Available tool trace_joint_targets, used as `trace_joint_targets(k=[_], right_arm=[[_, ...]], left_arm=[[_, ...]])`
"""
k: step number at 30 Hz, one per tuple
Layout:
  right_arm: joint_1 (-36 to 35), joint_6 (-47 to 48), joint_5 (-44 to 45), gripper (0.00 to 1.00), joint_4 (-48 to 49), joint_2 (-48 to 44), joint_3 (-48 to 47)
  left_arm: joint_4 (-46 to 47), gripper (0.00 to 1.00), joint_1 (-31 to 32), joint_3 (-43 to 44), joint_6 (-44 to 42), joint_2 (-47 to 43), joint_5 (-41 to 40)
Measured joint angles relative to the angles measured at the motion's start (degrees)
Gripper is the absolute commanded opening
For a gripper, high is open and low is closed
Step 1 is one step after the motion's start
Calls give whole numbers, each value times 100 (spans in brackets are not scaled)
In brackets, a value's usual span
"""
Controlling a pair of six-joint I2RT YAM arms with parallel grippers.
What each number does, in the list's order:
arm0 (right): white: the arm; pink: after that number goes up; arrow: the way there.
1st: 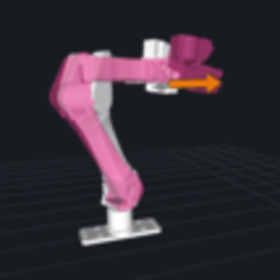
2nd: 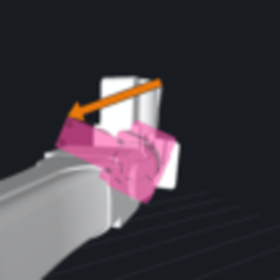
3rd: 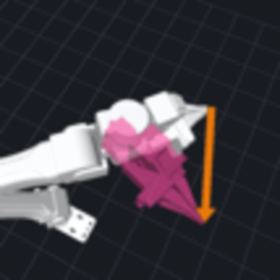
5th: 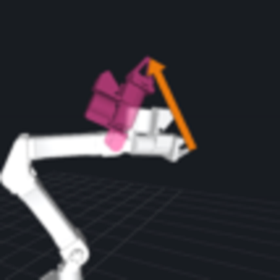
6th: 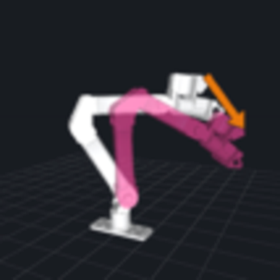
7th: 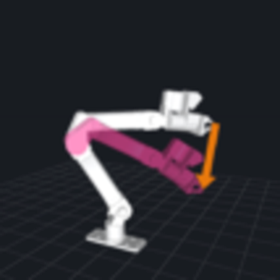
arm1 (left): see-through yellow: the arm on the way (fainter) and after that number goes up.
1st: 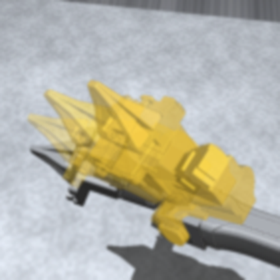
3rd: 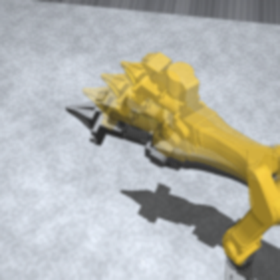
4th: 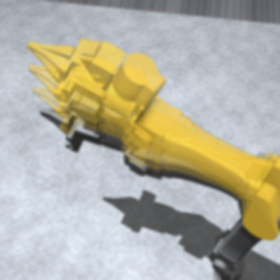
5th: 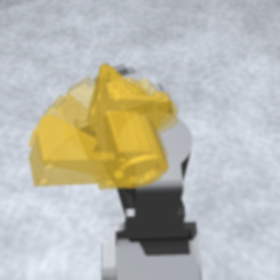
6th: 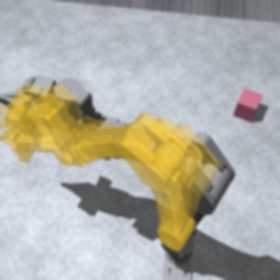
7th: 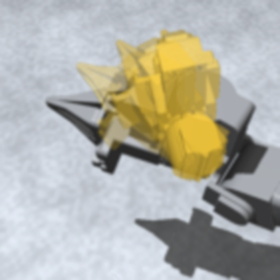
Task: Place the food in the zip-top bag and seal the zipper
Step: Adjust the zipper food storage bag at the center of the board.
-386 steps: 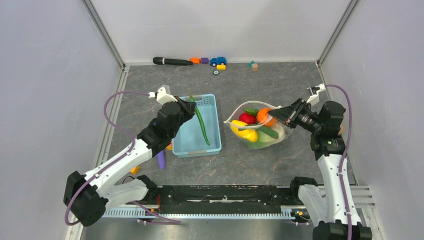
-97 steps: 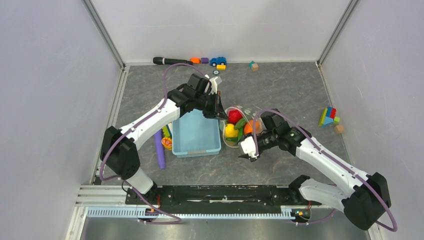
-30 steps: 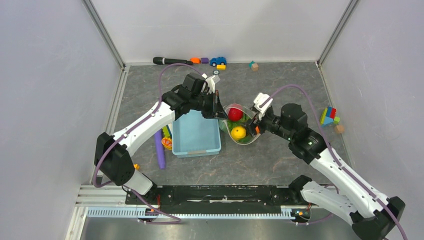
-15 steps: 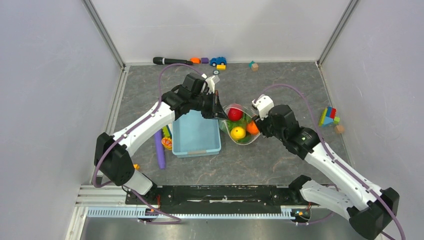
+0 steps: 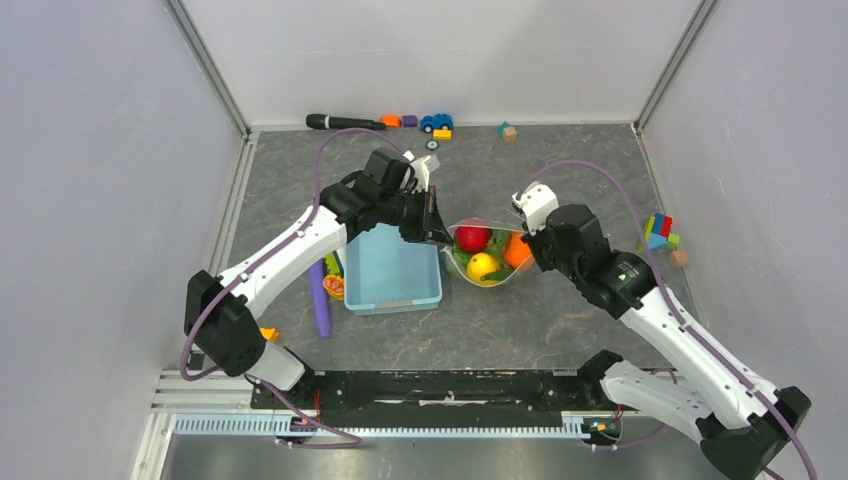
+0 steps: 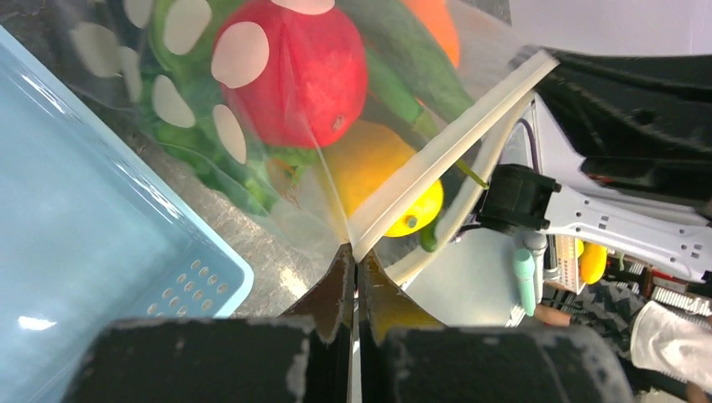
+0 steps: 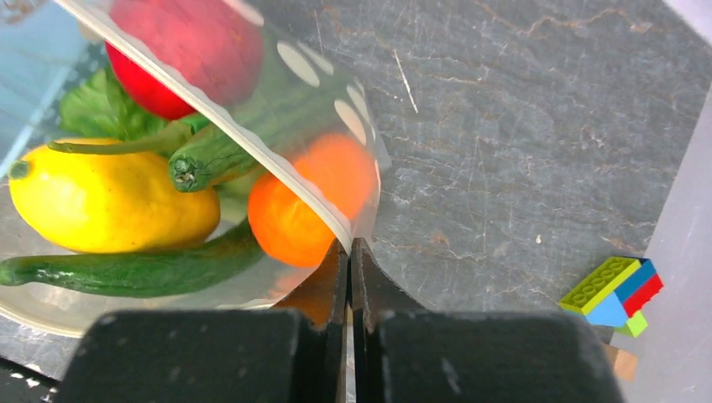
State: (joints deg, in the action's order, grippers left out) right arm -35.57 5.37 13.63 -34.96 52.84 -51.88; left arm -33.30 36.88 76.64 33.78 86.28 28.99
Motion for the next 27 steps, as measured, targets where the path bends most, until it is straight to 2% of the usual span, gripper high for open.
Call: trace_joint_targets(k=[5, 8, 10, 11, 12, 17, 22, 25, 27], right_arm=[[0, 0, -181, 0, -533, -90, -640], [0, -2, -273, 0, -903, -22, -929], [17, -4, -321, 0, -1158, 114, -1099], [42, -2, -363, 0, -1257, 197, -1174], [74, 0, -404, 0, -1329, 278, -1231], [678, 24, -925, 0, -1578, 686, -1375], [1414, 7, -1543, 0, -1746, 1016, -1458], [1539, -63, -1893, 0, -1860, 1239, -1657], [1596, -127, -2124, 0, -1921, 1360, -1805]], left_arm=[[-262, 15, 48, 168, -376, -76, 2], [-365, 33, 83, 260, -721, -203, -42], [-398, 54, 85, 273, -979, -286, -44], [-389, 74, 85, 275, -1108, -310, -39], [-369, 99, 85, 275, -1213, -321, -35], [210, 100, 83, -96, -1661, -413, 356], [1167, 100, 131, -1217, -2170, -909, 1191], [1744, 100, 544, -2041, -2577, -1471, 1014], [2133, 100, 1252, -2494, -2966, -1829, 562]])
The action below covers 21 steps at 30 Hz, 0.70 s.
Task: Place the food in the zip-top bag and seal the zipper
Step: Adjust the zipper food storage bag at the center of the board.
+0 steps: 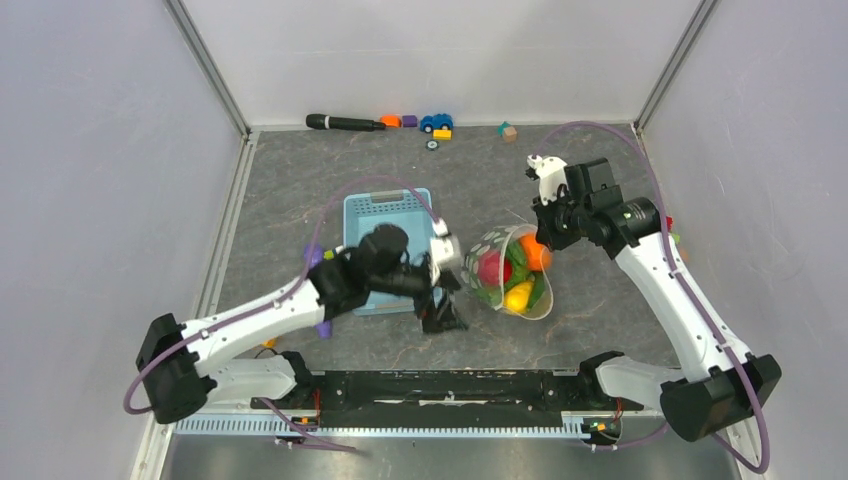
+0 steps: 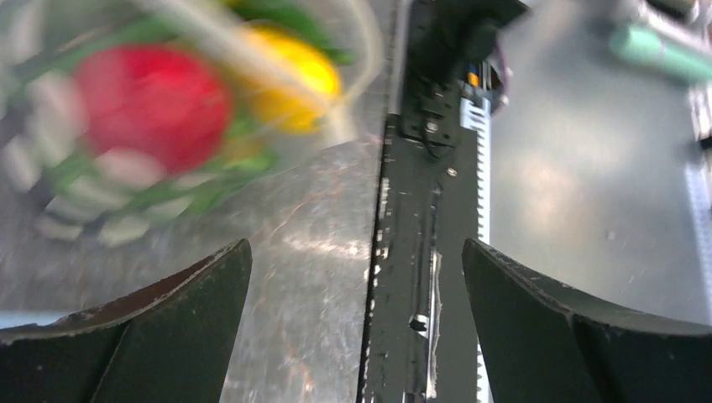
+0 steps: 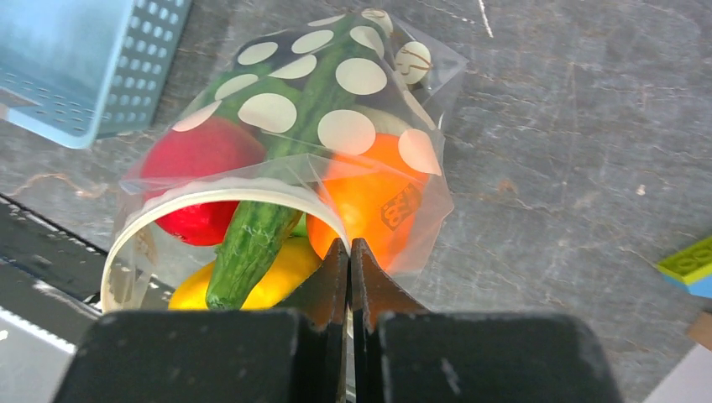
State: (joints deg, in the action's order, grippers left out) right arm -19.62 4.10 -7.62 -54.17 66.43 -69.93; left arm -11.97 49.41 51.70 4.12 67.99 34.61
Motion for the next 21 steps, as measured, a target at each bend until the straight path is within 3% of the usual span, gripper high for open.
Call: trace_joint_targets(k=[4, 11, 17, 21], right_arm=[[149, -162, -514, 0, -127, 280, -286], [275, -369, -1080, 0, -273, 402, -313], [299, -474, -1373, 0, -380, 402, -313], [323, -492, -1506, 0, -393, 404, -313]], left_arm=[[1207, 97, 1095, -776, -389, -479, -680], [2793, 84, 1786, -1582, -719, -424, -2490], [3486, 79, 2258, -1744, -1021, 111, -3386], [3797, 64, 2339, -1770, -1119, 337, -3742]])
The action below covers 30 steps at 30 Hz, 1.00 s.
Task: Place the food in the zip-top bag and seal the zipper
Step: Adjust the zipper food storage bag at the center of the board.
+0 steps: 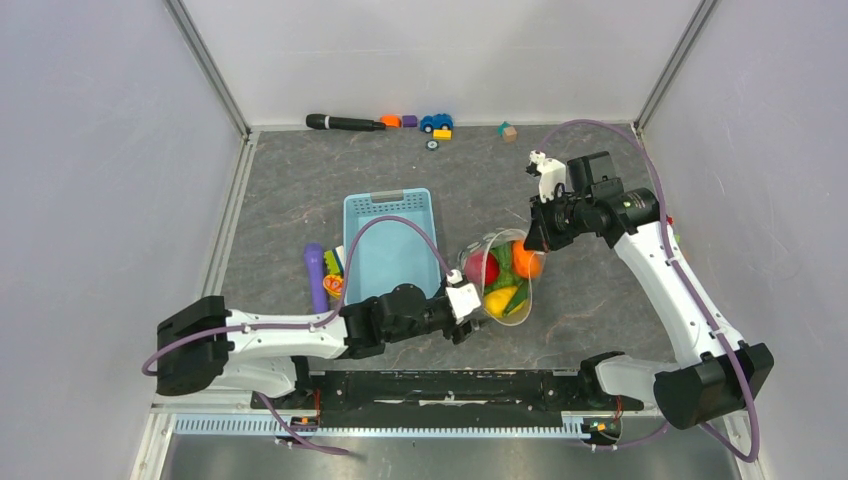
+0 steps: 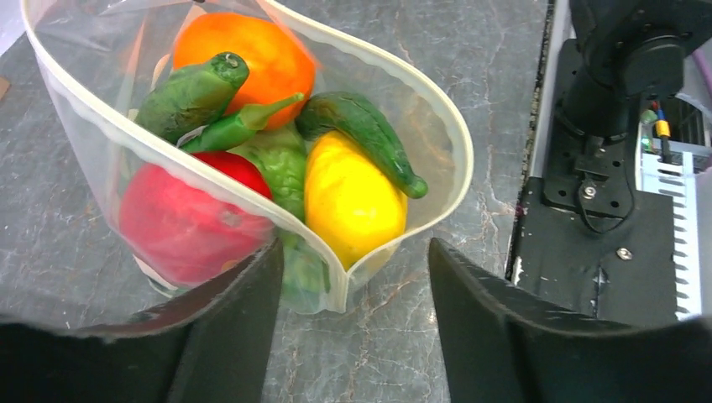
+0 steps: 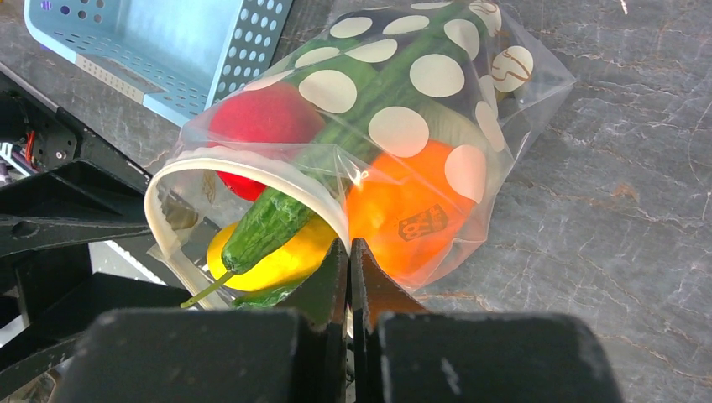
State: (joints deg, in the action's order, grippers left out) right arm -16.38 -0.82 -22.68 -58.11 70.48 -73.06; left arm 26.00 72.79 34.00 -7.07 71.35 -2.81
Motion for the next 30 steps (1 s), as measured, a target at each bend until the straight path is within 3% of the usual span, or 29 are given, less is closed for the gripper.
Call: trace_joint_targets(k=[6, 9, 12, 14, 18, 25, 27, 30], right_arm=[[4, -2, -90, 0, -13, -2, 0], [26, -2, -96, 0, -15, 0, 0], [52, -2, -107, 0, -22, 2, 0], [70, 2, -103, 6, -26, 13, 0], [76, 17, -31, 43, -20, 20, 0], [76, -44, 2, 88, 852, -540, 105], [74, -96, 90, 98, 1134, -861, 131], [74, -151, 415, 98, 1434, -1335, 133]], left_arm=[[192, 35, 9, 0, -201, 177, -264], [201, 2, 9, 0, -286, 223, -297], [199, 2, 15, 0, -356, 251, -313], [201, 2, 22, 0, -361, 254, -321], [249, 2, 24, 0, -341, 243, -490], [256, 2, 22, 55, 203, 136, -778], [94, 2, 22, 184, 409, 136, -835], [-133, 2, 20, 433, 702, 133, -981]])
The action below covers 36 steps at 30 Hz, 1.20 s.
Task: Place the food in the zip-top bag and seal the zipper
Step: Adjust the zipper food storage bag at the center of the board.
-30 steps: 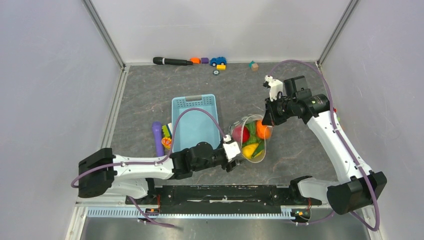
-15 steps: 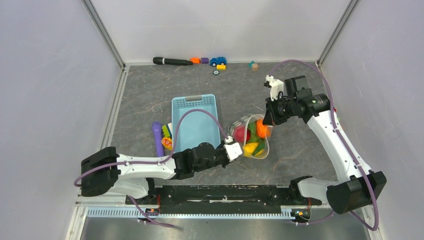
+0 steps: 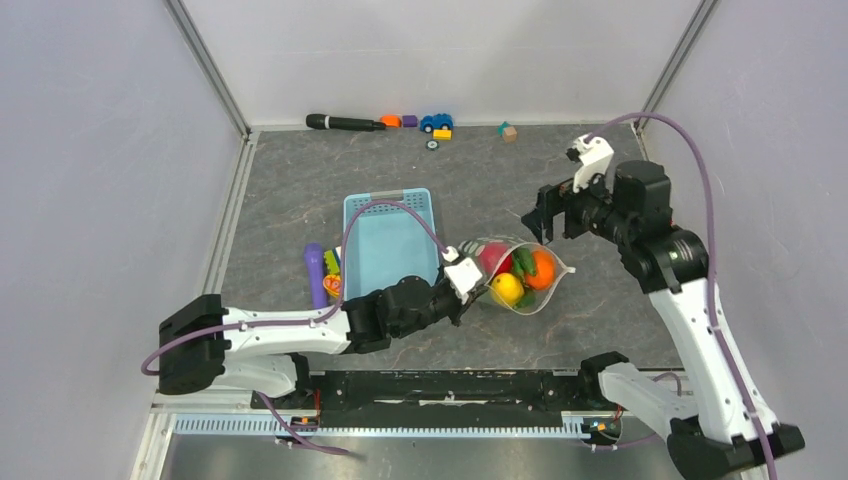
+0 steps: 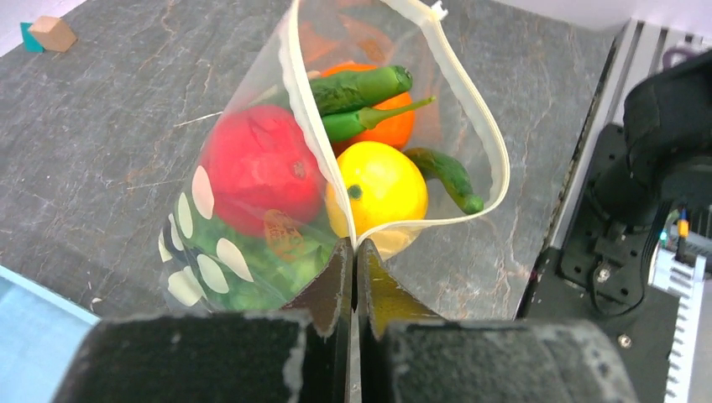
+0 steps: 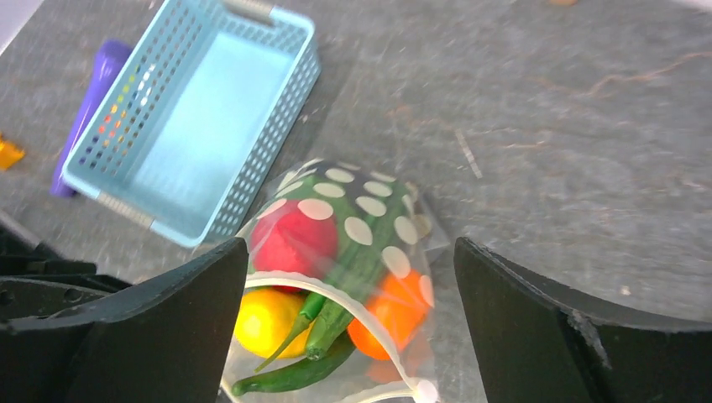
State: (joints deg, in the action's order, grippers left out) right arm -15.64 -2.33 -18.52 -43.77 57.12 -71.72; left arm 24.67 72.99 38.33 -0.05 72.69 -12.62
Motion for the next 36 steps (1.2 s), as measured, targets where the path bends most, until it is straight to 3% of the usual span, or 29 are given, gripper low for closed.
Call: trace_joint_targets(k=[5, 9, 15, 20, 29, 36], right_arm=[[2, -103, 669, 98, 326, -887, 474], [2, -70, 909, 98, 463, -1467, 1200], [2, 262, 608, 98, 1414, -1858, 2636], [52, 647, 4, 98, 2247, -1685, 2957], [343, 1119, -1569, 98, 3274, -1659, 3104], [343, 1318, -2074, 98, 4148, -3226, 4605]], left_arm=[[-505, 2, -343, 518, 680, 0, -140], [-664, 2, -1425, 730, 1325, 2, 605], [-911, 2, -2621, 903, 1624, 164, 1836], [-1268, 2, -3233, 1377, 2068, 610, 2736], [-2157, 2, -3748, 2229, 3143, 1311, 3198], [-2894, 2, -3757, 2736, 4081, 1399, 3045]])
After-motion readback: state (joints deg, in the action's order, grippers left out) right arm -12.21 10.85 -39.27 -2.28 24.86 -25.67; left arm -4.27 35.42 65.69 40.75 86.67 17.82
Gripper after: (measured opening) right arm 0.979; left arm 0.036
